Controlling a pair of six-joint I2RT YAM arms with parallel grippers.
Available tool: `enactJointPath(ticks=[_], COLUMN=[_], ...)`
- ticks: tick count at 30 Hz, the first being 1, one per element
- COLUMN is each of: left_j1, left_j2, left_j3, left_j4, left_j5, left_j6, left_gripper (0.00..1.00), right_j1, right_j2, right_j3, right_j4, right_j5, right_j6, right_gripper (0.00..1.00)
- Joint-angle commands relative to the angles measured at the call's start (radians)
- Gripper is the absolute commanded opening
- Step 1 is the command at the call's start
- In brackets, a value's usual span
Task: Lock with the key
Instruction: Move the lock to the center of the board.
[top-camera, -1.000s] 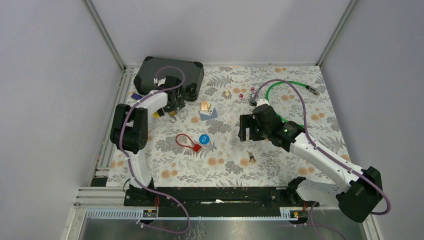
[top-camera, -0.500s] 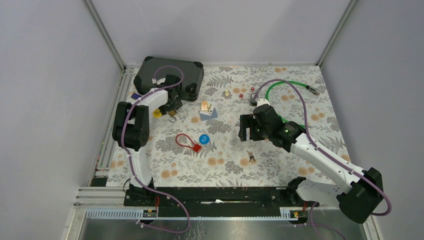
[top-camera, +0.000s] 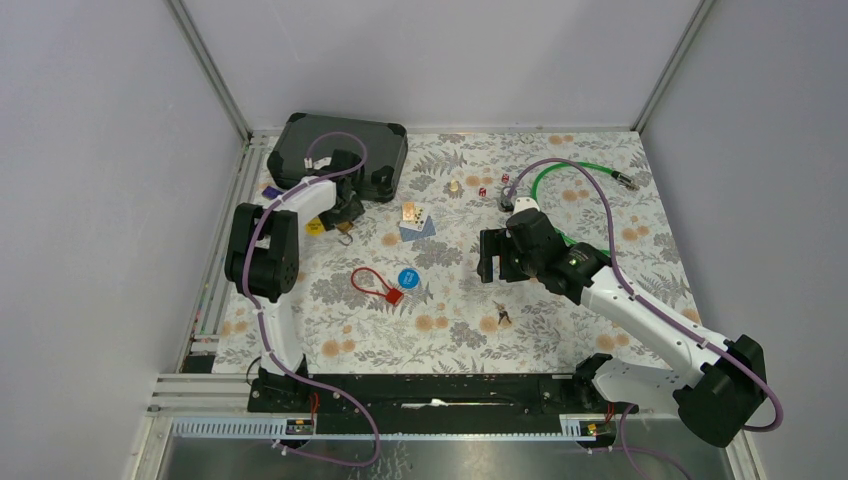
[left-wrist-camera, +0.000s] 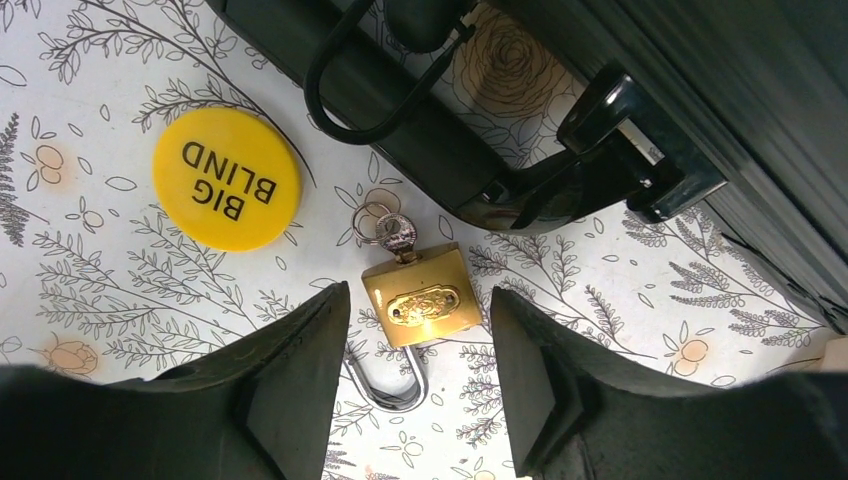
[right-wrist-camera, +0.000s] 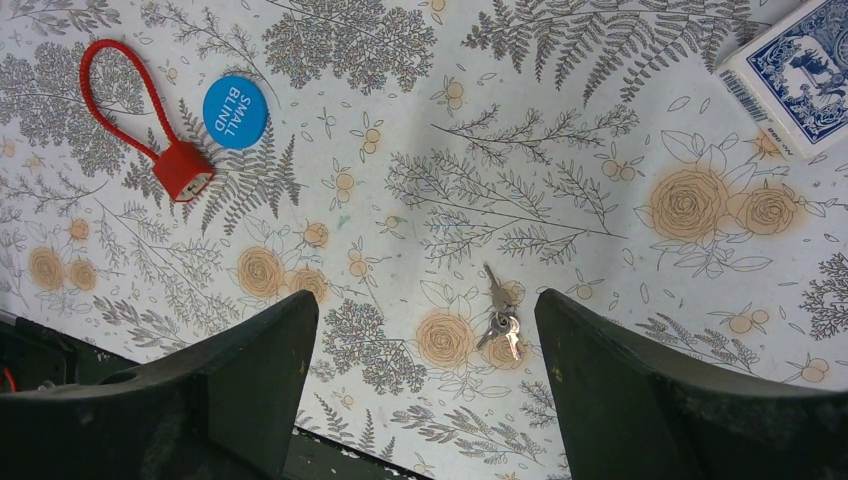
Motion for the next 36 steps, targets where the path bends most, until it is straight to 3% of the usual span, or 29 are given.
enactJointPath(ticks=[1,8,15,26,36], left_j1=[-0.017,-0.036,-0.057,-0.122,-0.214], left_j2=[0.007,-0.004,-0.008,-0.028,-0.010], left_j3=[-0.009,-0.026,-0.032,-0.063,-0.158], left_j4=[0.006,0.007,0.008,0.018,0.093], left_j5=[-0.011,-0.018,-0.002,0.006,0.102], left_j6=[0.001,0.009,0.025,0.035,0.030], left_gripper=[0.59,0.63,0.48,0.45,0.29], right_j1=[-0.006,-0.007,-0.006,-0.007,-0.006], right_j2=[-0.010,-0.014,-0.014,-0.021,-0.015], right_j3=[0.001,0.001,0.003,0.005,0.010], right_j4=[0.036,0.036,0.036,0.039,0.039], right_j5=[0.004,0.002,-0.001,-0.007,-0.009], right_j6=[-0.017,-0.018,-0.017,-0.013,-0.010], right_gripper=[0.87,0.87,0.87,0.87,0.87])
